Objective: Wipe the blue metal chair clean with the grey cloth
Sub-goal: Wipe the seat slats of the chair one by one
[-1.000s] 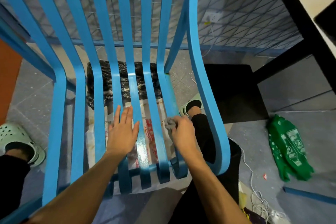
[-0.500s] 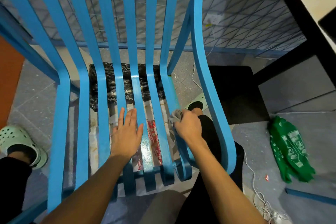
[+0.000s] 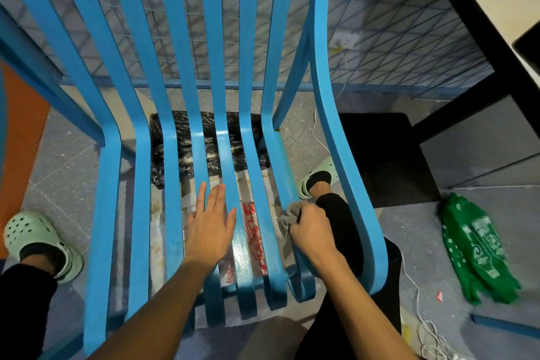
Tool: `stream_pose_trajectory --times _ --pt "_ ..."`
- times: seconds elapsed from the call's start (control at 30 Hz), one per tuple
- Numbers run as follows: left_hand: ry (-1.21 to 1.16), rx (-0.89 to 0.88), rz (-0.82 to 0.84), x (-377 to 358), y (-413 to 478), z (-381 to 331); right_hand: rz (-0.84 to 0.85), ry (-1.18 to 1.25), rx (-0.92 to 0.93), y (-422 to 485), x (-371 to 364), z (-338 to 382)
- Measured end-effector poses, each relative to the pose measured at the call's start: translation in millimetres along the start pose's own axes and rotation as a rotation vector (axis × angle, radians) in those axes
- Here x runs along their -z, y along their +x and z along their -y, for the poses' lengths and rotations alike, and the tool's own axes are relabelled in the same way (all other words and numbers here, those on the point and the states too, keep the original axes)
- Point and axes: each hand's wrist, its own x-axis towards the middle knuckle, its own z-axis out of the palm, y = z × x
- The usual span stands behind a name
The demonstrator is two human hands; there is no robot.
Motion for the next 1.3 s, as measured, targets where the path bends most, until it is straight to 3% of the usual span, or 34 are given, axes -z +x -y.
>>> stream_pose_trajectory --times 0.47,0.87,1.17,1.3 --pt "0.038 0.026 0.021 -9 8 3 -0.108 -0.099 0.067 109 7 68" --pt "-0.007 0.005 0.003 -3 0 3 -0.062 -0.038 0.09 -17 -13 -1" --pt "-0.129 0.016 0.096 7 3 2 0.041 -0.041 0.086 -79 -21 -33" --pt "-0.218 -0.03 0.081 12 -15 -11 0.059 0.16 0.116 -86 -9 -33"
